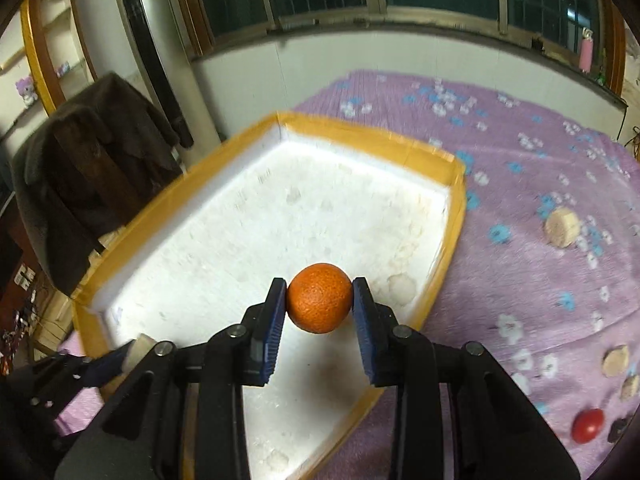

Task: Organize fruits
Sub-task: 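Carry both items into the white tray and open both grippers, then grasp the red date with the left gripper while the right gripper grasps another orange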

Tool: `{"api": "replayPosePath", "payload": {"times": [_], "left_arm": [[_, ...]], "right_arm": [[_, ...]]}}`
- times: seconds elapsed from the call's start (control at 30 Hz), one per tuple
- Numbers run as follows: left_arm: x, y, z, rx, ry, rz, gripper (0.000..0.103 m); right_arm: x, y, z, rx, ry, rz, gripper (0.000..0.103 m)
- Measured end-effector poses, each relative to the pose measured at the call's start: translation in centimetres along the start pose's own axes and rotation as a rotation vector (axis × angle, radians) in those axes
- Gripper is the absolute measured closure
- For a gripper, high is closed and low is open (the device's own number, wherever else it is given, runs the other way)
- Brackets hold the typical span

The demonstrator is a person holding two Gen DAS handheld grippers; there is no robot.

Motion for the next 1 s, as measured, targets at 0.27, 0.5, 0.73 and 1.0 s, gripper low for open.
{"api": "replayPosePath", "payload": {"times": [0.27, 0.5, 0.73, 1.0], "left_arm": [[-1.8, -0.8, 2.7, 0.044, -0.029, -0.026, 0.072], [-4.2, -1.2, 4.6, 0.003, -0.026, 0.002, 0.071], [-8.7, -1.8, 2.5, -0.112, 0.108, 0.047, 0.028], [-15.2, 5.1, 2.4, -0.165, 0.261, 0.267, 0.014]], "right_arm": [[0.2, -0.4, 2.8, -0.061, -0.096, 0.075, 0.068], [-2.7, -1.7, 6.3, -0.087, -0.128, 0.088, 0.068], [-6.2, -2.0, 4.4, -0.008, 0.021, -0.012, 0.0], [-18.8, 5.5, 7.8, 0.083, 0.234, 0.093, 0.0]]}}
Point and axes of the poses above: each gripper's, at about its wrist camera, not at the fingertips, and x roughly the way its jaws point, y to its right, z to its underside, the point moved 10 cm from there along x, roughly the way its jaws point, and after that the axes turned 7 degrees about -x, right-handed, at the moved point
